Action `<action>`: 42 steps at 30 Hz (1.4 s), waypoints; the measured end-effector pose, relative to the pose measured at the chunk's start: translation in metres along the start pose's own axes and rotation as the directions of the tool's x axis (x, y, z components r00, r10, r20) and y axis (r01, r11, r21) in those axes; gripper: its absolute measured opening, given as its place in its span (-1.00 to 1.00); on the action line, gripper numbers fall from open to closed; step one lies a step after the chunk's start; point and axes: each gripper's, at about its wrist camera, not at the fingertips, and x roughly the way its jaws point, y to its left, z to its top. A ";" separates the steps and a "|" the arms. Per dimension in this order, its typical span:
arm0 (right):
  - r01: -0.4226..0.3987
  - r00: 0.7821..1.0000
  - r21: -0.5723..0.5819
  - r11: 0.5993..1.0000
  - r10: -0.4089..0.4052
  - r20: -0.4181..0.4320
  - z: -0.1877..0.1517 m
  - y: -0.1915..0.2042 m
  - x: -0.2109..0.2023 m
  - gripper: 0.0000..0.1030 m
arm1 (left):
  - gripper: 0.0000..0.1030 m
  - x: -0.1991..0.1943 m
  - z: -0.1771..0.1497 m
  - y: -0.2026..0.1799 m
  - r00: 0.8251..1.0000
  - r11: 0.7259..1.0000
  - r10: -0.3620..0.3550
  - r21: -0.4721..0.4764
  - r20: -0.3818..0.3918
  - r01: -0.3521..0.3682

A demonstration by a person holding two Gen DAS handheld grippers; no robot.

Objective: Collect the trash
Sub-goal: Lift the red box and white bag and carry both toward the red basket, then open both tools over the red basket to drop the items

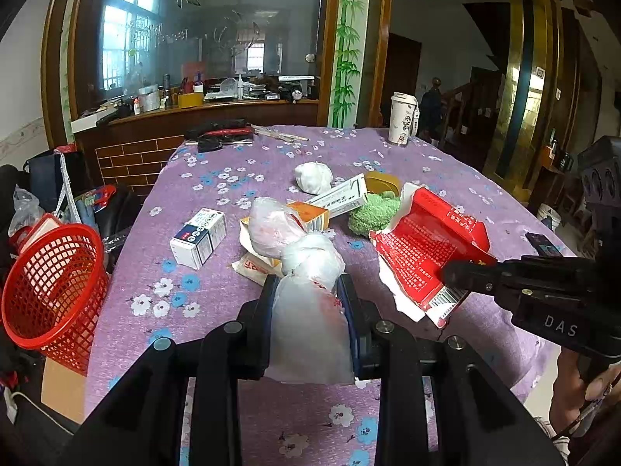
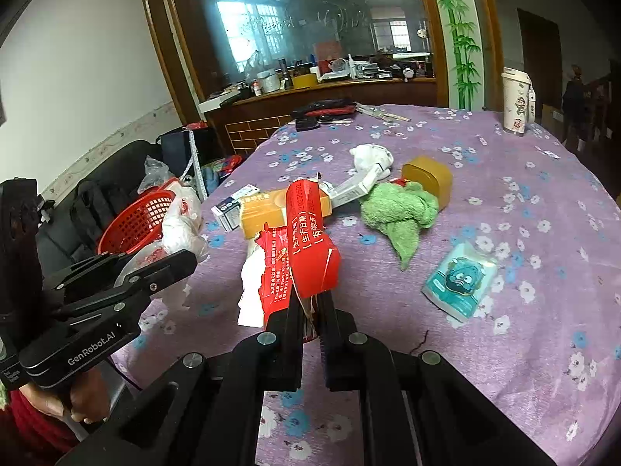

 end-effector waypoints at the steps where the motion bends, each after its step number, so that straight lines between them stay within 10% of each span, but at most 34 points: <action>1: -0.004 1.000 -0.001 1.000 0.004 0.001 0.001 0.001 0.000 -0.86 | -0.44 -0.001 0.000 0.001 1.000 1.000 0.001 -0.001 0.001 -0.001; 25: -0.069 0.997 -0.026 0.997 0.068 -0.043 0.029 0.024 0.023 -0.85 | -0.44 -0.022 0.011 0.055 0.997 0.994 0.070 -0.080 0.020 -0.069; 42: -0.225 0.971 -0.209 0.952 0.203 -0.122 0.099 0.176 0.104 -0.85 | -0.43 -0.059 0.002 0.207 0.960 0.937 0.279 -0.219 -0.005 -0.273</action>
